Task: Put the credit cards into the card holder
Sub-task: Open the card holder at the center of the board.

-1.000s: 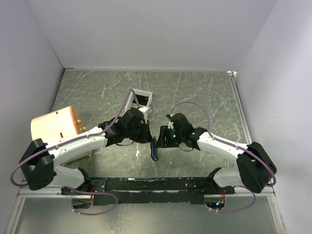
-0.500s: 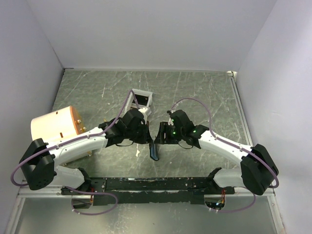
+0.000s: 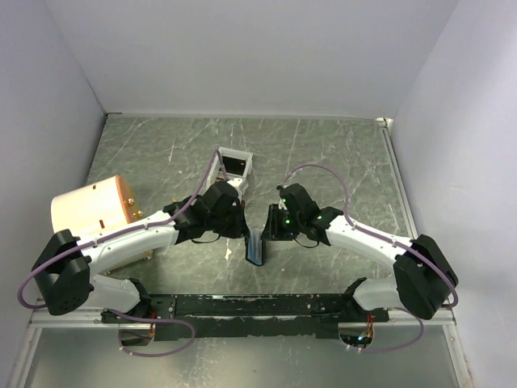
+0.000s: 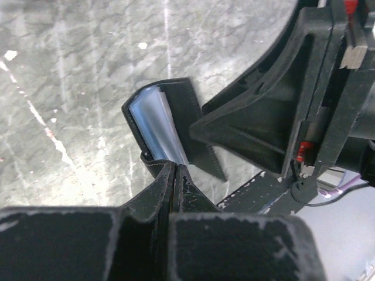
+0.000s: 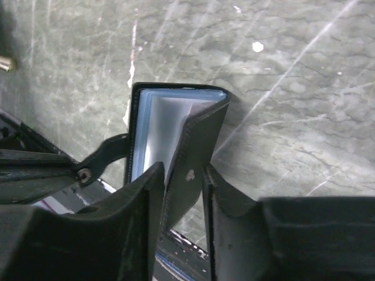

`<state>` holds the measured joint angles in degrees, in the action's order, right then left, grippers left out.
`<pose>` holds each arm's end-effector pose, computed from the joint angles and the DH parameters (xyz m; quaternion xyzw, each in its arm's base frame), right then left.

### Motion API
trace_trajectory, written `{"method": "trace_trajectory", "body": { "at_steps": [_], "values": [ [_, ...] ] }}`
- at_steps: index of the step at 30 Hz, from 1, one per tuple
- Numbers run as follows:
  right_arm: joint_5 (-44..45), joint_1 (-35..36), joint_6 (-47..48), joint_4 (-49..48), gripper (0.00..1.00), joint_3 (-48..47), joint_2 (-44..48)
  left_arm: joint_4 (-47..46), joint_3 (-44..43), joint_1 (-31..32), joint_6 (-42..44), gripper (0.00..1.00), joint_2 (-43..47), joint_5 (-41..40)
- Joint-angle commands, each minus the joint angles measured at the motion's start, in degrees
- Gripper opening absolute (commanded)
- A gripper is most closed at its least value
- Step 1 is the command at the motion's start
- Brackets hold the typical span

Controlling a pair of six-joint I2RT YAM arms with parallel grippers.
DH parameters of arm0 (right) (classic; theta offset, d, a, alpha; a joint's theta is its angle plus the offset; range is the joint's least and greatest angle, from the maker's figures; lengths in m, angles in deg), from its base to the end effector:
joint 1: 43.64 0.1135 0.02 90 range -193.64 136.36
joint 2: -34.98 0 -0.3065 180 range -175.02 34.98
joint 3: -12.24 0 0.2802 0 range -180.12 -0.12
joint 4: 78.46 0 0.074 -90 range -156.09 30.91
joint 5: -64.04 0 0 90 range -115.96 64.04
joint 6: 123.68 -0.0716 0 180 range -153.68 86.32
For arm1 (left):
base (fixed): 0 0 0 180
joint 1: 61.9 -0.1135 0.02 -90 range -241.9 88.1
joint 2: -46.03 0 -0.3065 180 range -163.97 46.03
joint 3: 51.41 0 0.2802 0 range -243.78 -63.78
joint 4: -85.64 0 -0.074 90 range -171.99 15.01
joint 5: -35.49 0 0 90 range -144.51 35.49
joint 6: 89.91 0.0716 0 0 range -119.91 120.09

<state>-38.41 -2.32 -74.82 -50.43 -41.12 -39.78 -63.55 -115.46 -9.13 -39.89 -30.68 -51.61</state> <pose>0.2105 0.2057 0.1977 -0.0391 0.9324 0.3036 0.1922 0.1959 -0.2638 0.2503 0.1122 0.9116 -0.3019 0.2556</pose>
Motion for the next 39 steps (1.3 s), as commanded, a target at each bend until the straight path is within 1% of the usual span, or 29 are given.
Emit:
{"method": "trace_trajectory", "body": {
  "at_steps": [1,3,5,6,9,13,15,18,21,24,26,30,32,39],
  "values": [
    [7.0,0.3,0.6,3.1,0.26,0.4,-1.5,4.0,-0.1,0.3,-0.7,0.07,1.7,-6.7],
    [9.2,0.2,0.6,2.9,0.22,1.5,-1.4,4.9,0.6,0.4,-0.9,0.07,2.5,-8.6],
    [10.1,0.0,0.7,2.8,0.22,2.6,-1.7,6.1,1.2,0.4,-1.3,0.07,2.9,-10.5],
    [10.4,0.0,0.9,3.2,0.24,2.8,-1.9,6.7,1.4,0.3,-1.4,0.07,3.0,-10.8],
    [12.3,0.0,0.8,5.7,0.37,1.6,-1.7,6.3,1.8,0.3,-1.7,0.07,3.3,-9.0],
    [15.4,0.1,0.2,10.4,0.47,-1.9,0.1,3.3,3.3,0.3,-2.7,0.07,4.6,-6.2],
    [16.0,0.1,-0.4,12.6,0.51,-3.4,1.1,2.2,3.9,0.3,-3.3,0.07,5.2,-5.8],
    [13.9,0.3,-1.7,13.2,0.54,-4.9,2.6,1.5,4.1,0.3,-3.5,0.07,5.5,-5.3],
    [11.3,1.3,-3.1,11.1,0.55,-5.4,5.1,1.3,4.0,0.3,-3.7,0.07,5.5,-5.2],
    [9.1,2.8,-5.6,5.5,0.54,-4.4,8.1,0.8,4.2,0.4,-3.8,0.07,5.6,-4.8],
    [7.4,3.4,-7.1,2.9,0.53,-3.9,8.4,0.6,4.1,0.3,-3.9,0.07,5.8,-4.5],
    [4.4,5.1,-9.2,-0.8,0.52,-3.4,5.0,0.2,3.9,0.3,-4.5,0.07,6.3,-3.9],
    [3.6,5.7,-9.5,-1.1,0.52,-3.5,2.6,-0.2,3.8,0.3,-4.7,0.07,6.5,-3.6],
    [4.1,6.7,-8.4,-1.6,0.60,-2.4,-2.1,-0.3,5.7,0.3,-5.6,0.07,7.8,-4.4]
  ]
}}
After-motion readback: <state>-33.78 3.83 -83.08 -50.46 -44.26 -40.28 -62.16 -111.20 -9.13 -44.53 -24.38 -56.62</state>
